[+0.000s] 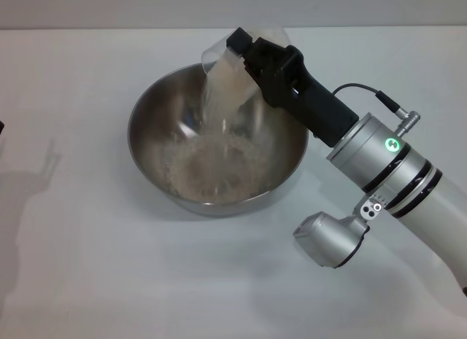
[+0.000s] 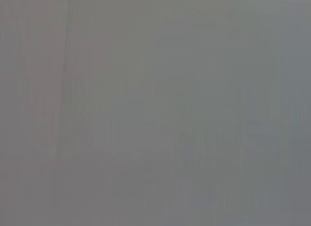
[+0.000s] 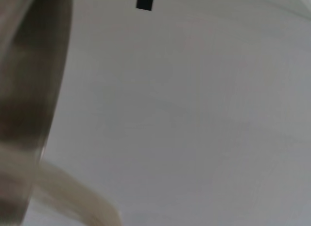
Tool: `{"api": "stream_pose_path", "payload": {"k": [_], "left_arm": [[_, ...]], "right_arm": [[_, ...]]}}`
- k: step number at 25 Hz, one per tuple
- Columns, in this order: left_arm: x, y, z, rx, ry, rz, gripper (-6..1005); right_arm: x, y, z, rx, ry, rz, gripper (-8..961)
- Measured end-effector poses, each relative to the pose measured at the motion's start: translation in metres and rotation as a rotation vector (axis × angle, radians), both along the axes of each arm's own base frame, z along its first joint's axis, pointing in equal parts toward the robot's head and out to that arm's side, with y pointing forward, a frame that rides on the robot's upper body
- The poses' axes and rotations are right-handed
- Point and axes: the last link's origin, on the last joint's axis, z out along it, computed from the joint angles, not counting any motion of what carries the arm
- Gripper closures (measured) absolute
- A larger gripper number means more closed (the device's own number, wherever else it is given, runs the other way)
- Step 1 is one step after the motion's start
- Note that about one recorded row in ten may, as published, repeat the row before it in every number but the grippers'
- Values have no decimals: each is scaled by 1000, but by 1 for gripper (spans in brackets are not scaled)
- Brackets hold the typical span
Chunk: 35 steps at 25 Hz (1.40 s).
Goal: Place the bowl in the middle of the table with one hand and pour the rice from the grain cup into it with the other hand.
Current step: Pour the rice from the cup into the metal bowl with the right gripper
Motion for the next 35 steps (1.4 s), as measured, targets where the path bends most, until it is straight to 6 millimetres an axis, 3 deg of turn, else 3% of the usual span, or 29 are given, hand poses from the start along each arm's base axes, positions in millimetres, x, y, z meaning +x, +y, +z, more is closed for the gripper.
{"api": "stream_pose_path", "payload": {"k": [29,32,35], "left_arm": [[2,1,-1,-5,-6,-9,166],[3,1,-2,-4,-7,-9,166],[3,1,-2,-5,-7,-9,166]], "right_arm": [[-2,-6,-19,272,-392,147,936],[-3,-6,-20,260,-376,139,936],[-10,-7,-18,176,-240,75,936]]}}
